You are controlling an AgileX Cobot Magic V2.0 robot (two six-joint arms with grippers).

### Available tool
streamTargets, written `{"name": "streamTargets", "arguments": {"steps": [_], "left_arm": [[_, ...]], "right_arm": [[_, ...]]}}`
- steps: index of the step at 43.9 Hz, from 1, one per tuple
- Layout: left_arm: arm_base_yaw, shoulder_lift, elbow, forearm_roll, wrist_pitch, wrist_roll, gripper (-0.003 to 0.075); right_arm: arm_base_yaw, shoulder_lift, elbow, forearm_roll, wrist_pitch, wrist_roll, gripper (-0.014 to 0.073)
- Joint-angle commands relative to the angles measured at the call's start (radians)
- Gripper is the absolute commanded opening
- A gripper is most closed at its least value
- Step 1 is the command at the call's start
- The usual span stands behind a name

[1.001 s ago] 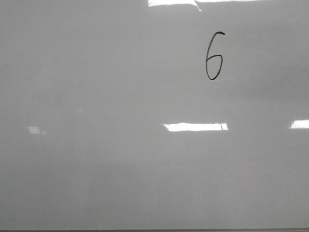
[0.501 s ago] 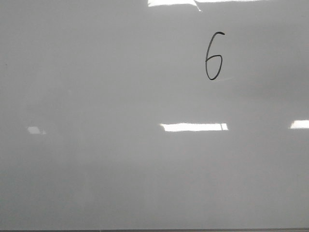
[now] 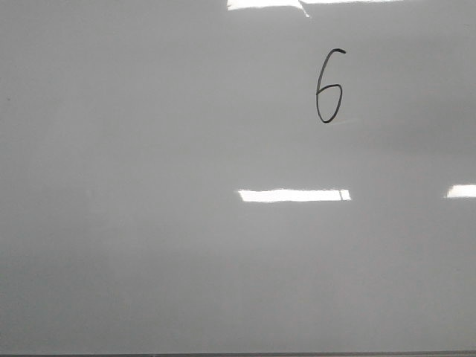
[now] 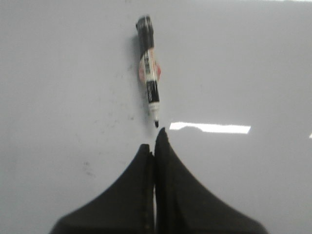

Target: Write number 6 on whiteboard

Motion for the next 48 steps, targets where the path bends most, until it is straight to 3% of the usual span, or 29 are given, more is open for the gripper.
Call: {"name": "streamTargets", "arguments": {"steps": [1,23,32,48], "left_arm": [[0.001,-0.017,0.003,-0.006,-0.125,-0.001,-0.002],[0.001,-0.015,0.003,0.009,-0.131,-0.001,-0.002],[-0.018,-0.015,0.003,-0.084,-0.17,0.16,-0.002],[-0.02,-0.015,0.003,-0.086,-0.174,0.164,-0.002]], "right_arm": [[-0.006,0.005,-0.021,-0.013,-0.07,-0.003,-0.0068],[-0.006,0.005,-0.021,-0.013,-0.07,-0.003,-0.0068],[-0.006,0.005,-0.021,-0.013,-0.07,-0.003,-0.0068],[-0.006,0.005,-0.021,-0.013,-0.07,-0.003,-0.0068]]}}
